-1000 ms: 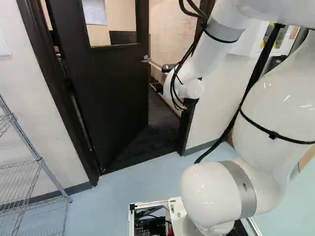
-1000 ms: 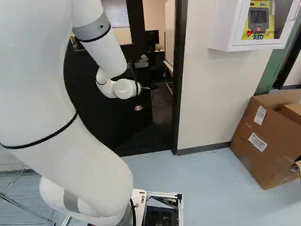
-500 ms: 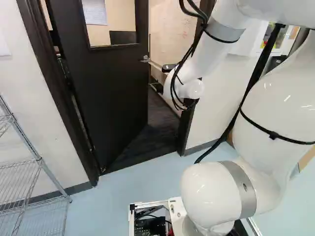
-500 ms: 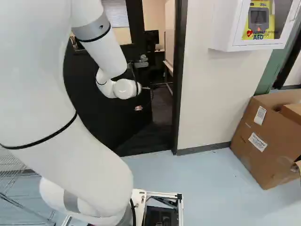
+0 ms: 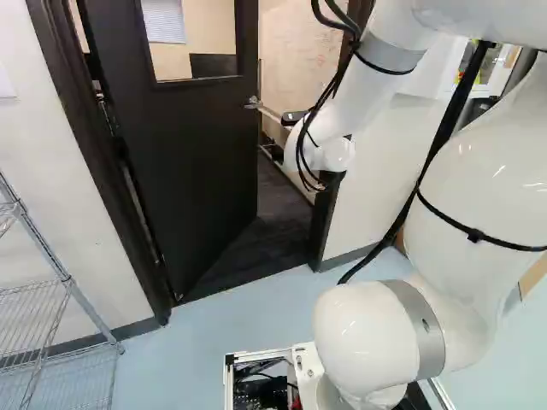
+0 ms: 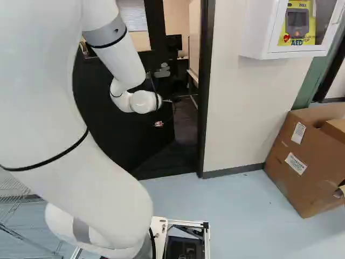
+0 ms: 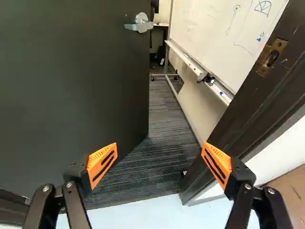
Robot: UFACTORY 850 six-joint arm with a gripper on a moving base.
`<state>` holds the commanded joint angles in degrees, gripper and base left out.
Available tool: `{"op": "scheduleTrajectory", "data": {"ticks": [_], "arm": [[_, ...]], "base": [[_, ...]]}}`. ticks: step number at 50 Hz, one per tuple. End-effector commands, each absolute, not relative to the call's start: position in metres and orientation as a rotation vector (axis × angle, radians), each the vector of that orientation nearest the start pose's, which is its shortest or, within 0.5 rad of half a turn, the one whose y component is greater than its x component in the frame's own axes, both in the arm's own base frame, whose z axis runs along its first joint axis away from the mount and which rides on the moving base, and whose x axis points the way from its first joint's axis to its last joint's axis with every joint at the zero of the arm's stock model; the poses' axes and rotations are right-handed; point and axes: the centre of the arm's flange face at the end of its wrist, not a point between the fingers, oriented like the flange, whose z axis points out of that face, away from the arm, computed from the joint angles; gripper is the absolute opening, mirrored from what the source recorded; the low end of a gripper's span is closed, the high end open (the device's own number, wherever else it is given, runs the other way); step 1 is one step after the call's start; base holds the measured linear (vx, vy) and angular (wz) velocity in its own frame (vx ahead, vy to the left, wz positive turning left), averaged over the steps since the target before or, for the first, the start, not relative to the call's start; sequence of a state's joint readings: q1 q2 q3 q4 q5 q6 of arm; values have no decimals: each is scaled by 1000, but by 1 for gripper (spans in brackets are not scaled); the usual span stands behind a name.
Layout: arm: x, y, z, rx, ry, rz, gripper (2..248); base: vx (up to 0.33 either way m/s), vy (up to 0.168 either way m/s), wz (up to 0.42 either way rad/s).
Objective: Open the door and move inside
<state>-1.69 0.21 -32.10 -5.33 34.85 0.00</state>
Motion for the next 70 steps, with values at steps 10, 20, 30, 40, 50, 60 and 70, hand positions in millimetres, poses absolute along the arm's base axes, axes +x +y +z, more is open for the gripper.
{"op": "scheduleTrajectory", "data": {"ticks": [10,20,30,40,50,60,70], "arm": [[436,-8,439,-2628,-108,-1743,247],[436,-8,439,-2628,-108,-1743,247],[436,-8,439,-2628,-108,-1743,247],[436,-8,439,-2628,-108,-1743,247],[436,-8,439,-2628,-108,-1743,247],[436,-8,439,-2628,-108,-1743,247],[436,-8,439,-2628,-108,-1743,247]], "base": [[54,1,-2],[102,26,-13],[123,41,-17],[127,56,41],[124,80,158],[132,84,174],[125,83,173]]}}
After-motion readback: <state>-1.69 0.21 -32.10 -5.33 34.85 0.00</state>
